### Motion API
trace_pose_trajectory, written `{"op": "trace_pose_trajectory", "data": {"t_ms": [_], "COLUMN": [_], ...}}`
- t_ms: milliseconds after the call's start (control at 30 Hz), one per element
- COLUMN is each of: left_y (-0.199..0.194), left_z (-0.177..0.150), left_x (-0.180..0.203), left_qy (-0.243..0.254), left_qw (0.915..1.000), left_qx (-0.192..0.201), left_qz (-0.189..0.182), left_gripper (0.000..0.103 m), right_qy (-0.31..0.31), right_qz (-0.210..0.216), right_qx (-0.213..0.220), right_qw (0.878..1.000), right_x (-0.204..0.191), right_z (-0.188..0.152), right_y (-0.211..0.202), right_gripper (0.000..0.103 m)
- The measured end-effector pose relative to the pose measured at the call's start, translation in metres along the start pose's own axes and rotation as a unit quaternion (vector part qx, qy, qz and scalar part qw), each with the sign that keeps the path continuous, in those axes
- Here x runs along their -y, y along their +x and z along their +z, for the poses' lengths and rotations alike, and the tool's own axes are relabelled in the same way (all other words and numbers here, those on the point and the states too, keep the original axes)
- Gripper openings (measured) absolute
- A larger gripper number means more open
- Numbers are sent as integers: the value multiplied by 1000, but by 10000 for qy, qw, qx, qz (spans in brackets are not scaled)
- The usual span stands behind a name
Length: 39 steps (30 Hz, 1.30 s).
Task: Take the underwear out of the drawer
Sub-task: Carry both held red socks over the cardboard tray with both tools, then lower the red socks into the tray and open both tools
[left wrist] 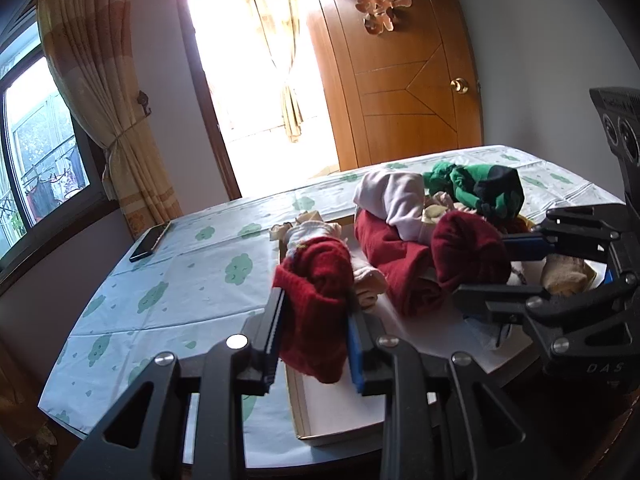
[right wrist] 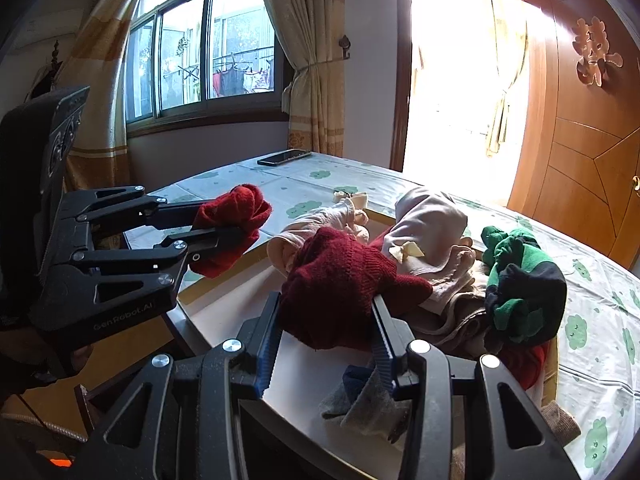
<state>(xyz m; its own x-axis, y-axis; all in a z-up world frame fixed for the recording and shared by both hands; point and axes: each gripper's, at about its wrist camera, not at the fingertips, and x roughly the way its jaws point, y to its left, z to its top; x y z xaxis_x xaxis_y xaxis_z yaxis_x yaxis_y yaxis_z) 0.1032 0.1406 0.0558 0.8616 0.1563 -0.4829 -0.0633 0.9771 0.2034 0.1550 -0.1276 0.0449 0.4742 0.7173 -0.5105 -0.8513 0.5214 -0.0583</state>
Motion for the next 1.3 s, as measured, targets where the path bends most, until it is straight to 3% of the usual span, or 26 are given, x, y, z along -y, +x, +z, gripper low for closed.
{"op": "trace_pose_trajectory", "data": {"t_ms": [400,600,800,967,1100,1300], "left_y": [30,40,38,26,7,-33], "left_z": [-10,-17,-19,-24,-26,-28], "left_x": [11,17,20,12,15,19], "left_qy": [167,279,294,122,78,-101], "left_qw": [9986,9972,9970,9980,9989,9998], "left_qx": [-490,-690,-713,-616,-458,42], "left_qz": [-85,-78,25,98,91,138], "left_gripper": [27,35,51,77,80,95], "right_qy": [-18,-15,81,261,309,307], "right_qz": [-36,-44,-20,6,-26,-246], "right_qx": [-519,-772,-912,-768,-603,-158], "right_qw": [9986,9970,9958,9967,9977,9991], "right_x": [5,5,9,14,11,4], "right_z": [-2,-8,-17,-27,-35,-44], "right_y": [27,38,40,28,11,-30], "right_gripper": [45,45,56,66,70,75]}}
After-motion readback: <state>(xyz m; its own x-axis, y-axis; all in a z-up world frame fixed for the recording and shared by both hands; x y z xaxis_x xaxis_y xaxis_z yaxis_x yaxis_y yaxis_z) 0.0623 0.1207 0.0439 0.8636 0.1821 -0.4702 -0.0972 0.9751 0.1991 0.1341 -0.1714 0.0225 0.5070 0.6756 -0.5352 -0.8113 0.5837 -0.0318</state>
